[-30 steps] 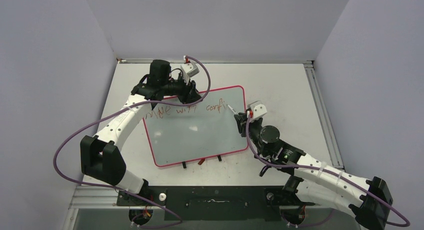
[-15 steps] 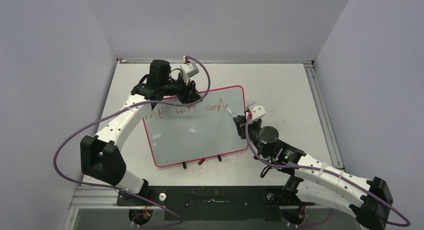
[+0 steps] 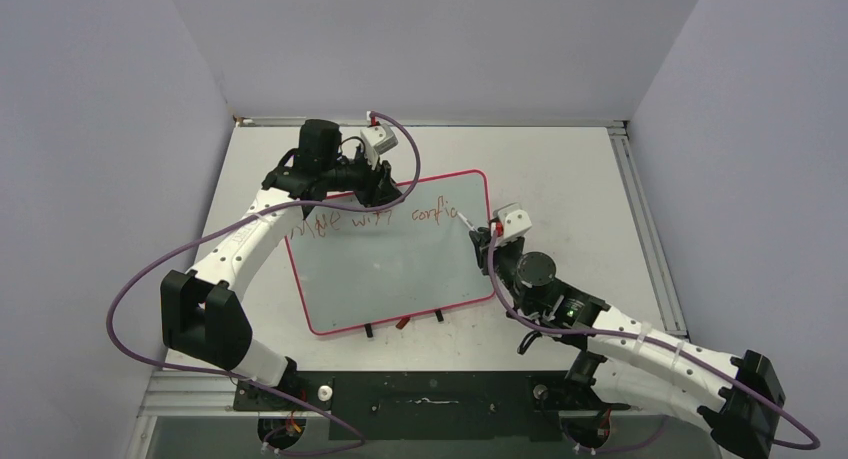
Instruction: Write a sentence on the whiteboard
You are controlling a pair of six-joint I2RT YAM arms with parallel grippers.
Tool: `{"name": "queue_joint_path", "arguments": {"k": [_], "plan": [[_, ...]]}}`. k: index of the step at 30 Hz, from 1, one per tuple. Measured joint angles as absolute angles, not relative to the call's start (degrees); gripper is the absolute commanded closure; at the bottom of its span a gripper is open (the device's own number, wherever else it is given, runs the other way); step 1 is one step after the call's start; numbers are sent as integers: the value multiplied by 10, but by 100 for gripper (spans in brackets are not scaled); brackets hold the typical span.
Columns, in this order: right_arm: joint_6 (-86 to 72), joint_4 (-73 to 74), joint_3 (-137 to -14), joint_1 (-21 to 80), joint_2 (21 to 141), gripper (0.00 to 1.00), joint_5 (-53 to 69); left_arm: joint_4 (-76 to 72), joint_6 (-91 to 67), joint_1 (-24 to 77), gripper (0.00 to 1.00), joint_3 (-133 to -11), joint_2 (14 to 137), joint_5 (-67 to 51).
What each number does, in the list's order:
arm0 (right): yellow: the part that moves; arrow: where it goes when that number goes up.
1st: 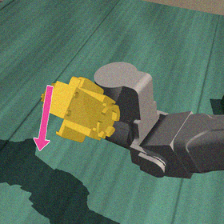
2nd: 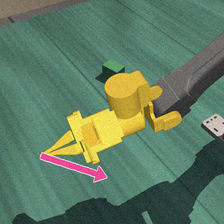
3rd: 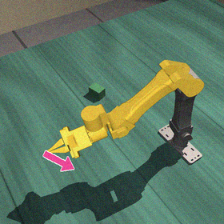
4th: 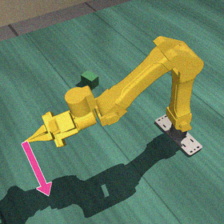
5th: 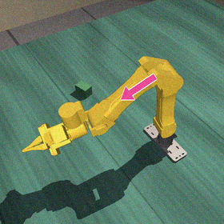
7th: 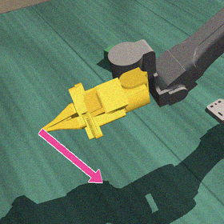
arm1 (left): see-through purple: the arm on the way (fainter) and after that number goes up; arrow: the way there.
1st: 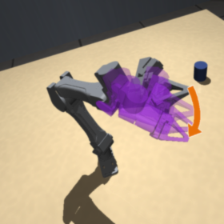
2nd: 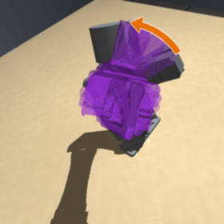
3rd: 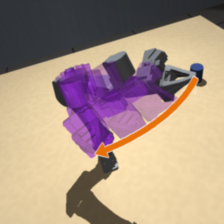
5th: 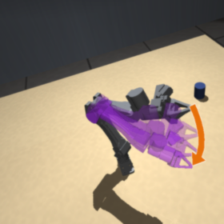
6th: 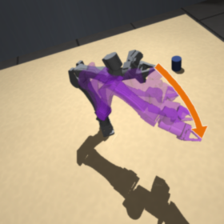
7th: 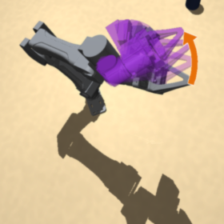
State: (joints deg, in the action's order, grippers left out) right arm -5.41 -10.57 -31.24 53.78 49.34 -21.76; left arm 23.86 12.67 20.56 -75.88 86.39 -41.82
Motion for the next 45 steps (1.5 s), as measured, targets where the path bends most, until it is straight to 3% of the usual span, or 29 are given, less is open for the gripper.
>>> {"name": "queue_joint_path", "arguments": {"k": [16,45], "plan": [[-11,-193,-323,537,539,95,-251,240,127,205,100,-759,864,-417],[-70,-115,-305,581,507,95,-270,240,127,204,100,-758,864,-418]]}}
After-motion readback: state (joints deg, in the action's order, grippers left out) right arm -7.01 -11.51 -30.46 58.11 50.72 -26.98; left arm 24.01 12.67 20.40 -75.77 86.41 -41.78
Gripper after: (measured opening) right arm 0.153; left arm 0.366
